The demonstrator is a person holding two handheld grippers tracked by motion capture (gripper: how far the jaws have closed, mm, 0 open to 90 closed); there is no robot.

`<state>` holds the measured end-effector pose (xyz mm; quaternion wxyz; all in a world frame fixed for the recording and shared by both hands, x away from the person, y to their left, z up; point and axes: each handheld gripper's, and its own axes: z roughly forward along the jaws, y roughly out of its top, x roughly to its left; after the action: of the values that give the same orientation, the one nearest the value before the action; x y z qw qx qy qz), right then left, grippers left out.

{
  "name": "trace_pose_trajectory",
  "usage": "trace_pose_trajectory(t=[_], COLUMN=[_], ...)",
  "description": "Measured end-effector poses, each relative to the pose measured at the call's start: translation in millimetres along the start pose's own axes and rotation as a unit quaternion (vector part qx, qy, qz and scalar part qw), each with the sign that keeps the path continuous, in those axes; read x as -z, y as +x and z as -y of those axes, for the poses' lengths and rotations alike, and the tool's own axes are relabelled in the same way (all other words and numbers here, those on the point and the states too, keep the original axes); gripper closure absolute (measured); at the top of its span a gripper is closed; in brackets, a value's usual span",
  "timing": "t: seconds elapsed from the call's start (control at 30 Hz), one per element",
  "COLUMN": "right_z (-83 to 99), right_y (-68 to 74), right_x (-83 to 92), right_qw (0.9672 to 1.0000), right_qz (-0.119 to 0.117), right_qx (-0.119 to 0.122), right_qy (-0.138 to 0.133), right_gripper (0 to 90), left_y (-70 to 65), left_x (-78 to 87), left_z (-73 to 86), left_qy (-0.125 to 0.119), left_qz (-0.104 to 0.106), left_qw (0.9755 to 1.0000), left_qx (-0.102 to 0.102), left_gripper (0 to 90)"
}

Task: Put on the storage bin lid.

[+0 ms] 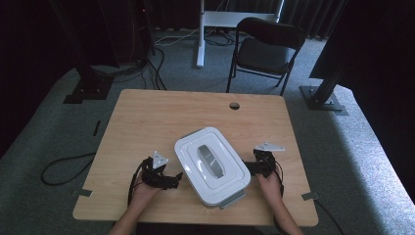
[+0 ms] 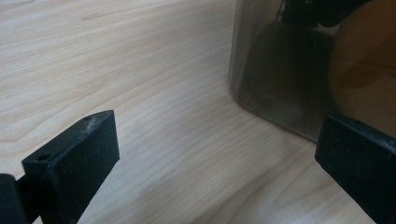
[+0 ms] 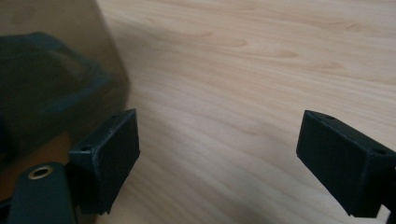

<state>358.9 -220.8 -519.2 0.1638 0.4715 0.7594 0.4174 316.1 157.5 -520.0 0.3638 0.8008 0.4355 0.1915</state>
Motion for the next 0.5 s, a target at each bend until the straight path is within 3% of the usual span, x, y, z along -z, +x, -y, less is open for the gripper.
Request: trace_pose_trajectory(t=[0.2,0.5], right_z=[4.3,7.2], right_y=[7.7,7.8], right_x=[-2.5,0.6], right_qw=[0.9996,0.9994], right_qz=[-0.023,-0.032], right_qx=[0.009,0.003], right_qy=[0.009,0.008], right_gripper=[13.8,14.9], left_y=[-5.2,-2.8], left_x=[-6.8,-14.3], left_z=[-5.3,-10.9], left_qy=[0.003,0.005], left_qz=[0.003,-0.010], left_qw=[1.0000,0.9999], left_qx=[-0.007,-0.007], left_gripper=[0.2,0.2])
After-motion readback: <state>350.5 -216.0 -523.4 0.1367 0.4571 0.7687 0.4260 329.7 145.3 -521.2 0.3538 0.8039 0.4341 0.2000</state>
